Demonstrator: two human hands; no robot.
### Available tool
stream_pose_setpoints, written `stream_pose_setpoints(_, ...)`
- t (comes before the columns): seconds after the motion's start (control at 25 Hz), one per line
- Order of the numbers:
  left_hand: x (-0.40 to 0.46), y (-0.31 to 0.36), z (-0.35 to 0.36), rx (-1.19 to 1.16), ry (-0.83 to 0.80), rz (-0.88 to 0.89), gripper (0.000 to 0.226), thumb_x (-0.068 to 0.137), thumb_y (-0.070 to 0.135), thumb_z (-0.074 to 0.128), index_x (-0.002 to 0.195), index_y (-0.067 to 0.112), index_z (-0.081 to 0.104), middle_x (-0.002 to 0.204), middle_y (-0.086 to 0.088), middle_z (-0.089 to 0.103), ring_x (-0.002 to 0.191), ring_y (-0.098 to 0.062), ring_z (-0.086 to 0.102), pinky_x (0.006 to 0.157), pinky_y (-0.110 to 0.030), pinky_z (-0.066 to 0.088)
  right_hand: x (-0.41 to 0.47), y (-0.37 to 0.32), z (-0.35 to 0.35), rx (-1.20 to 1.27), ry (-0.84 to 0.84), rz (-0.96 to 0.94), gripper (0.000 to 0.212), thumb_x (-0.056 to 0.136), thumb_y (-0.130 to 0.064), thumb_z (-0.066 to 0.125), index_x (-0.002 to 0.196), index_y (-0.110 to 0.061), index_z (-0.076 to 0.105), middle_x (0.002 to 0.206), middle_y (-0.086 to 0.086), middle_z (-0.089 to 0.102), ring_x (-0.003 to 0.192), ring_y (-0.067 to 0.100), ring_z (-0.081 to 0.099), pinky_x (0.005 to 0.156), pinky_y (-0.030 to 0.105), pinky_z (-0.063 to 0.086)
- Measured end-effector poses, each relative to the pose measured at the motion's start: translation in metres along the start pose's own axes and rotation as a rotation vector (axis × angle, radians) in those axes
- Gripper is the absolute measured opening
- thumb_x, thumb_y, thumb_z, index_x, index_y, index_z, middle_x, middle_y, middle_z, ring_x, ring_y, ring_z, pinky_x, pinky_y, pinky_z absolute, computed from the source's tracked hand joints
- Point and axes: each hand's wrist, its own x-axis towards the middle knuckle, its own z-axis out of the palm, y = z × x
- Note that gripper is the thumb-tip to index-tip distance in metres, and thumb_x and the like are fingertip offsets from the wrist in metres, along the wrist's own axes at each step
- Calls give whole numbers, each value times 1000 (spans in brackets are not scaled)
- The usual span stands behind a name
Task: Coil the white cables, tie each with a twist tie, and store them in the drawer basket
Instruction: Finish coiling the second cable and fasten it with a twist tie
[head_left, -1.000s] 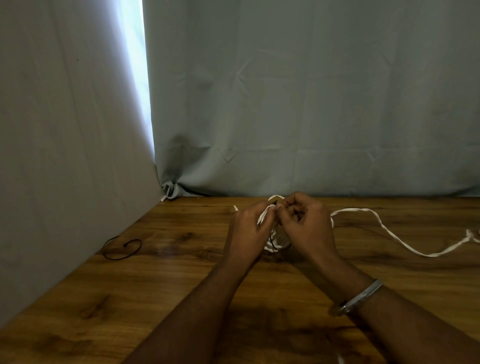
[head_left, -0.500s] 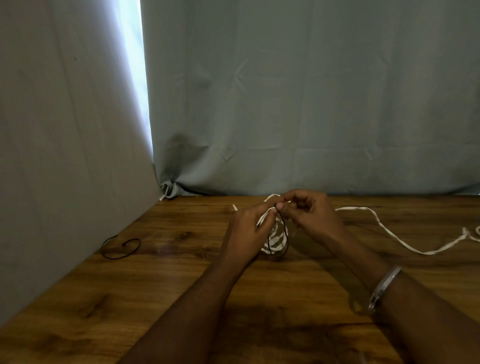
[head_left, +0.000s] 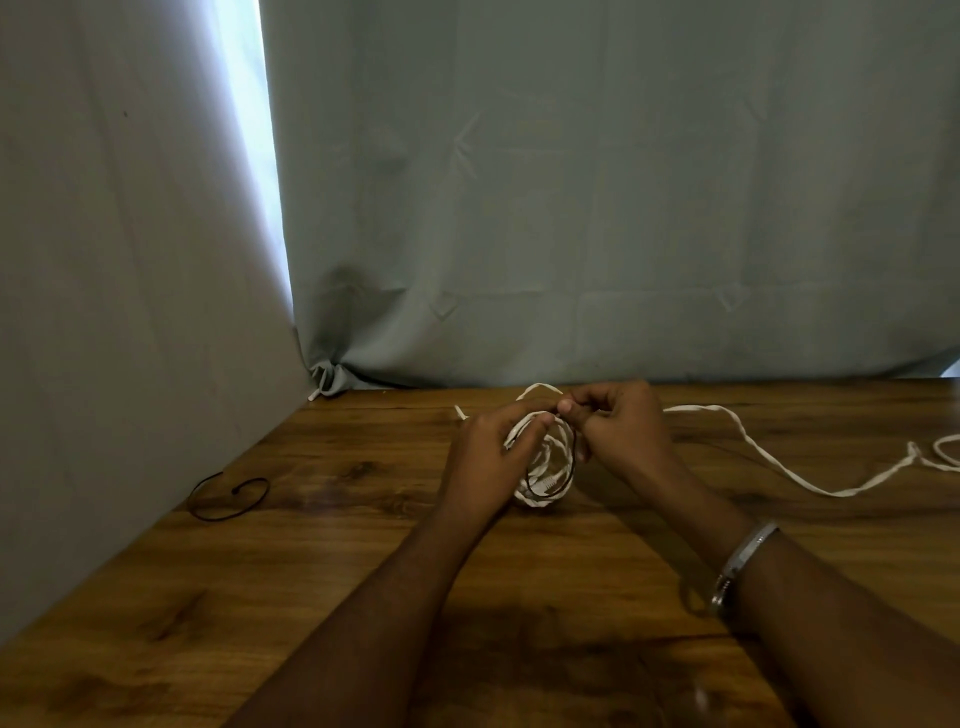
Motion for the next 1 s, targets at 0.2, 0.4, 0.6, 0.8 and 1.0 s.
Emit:
stream_pose_setpoints(0.2, -1, 4, 0, -104, -45, -71, 32, 96, 36, 63, 127, 33, 73, 105, 11, 80, 96, -3, 73, 88, -40, 60, 8, 2, -1, 17, 130, 27, 19, 99, -14, 62, 84, -24, 69, 81, -6, 70, 76, 7, 64, 69, 28, 46)
stream_pose_setpoints(0.4, -3, 11, -1, -194, -75, -60, 30, 100, 22, 65, 128, 27, 72, 118, 12, 76, 113, -3, 70, 98, -32, 56, 1, 2, 3, -134, 11, -111, 15, 98, -24, 65, 84, -31, 68, 81, -12, 70, 75, 8, 66, 64, 32, 51)
stream_pose_setpoints(0.6, 0, 7, -2, -160, 24, -102, 17, 97, 25, 68, 110, 23, 79, 96, 9, 80, 92, -4, 74, 82, -34, 60, 1, -2, 4, -69, -14, -93, 23, 94, -21, 73, 77, -36, 69, 80, -12, 72, 78, 11, 69, 64, 27, 48)
stream_pose_setpoints(0.8, 1, 7, 4, -197, 5, -149, 28, 95, 30, 67, 120, 22, 78, 108, 8, 80, 104, -6, 73, 95, -43, 59, 2, -2, 3, -27, 146, -107, 19, 99, -14, 63, 85, -26, 65, 79, -11, 67, 73, 2, 61, 61, 23, 44)
stream_pose_setpoints(1.0, -1, 9, 3, -391, -8, -179, 27, 101, 21, 66, 124, 11, 75, 113, -4, 79, 111, -21, 74, 100, -49, 57, -4, -6, 0, -281, -15, -251, 10, 101, -20, 59, 95, -26, 62, 78, -14, 63, 66, 1, 56, 56, 25, 35)
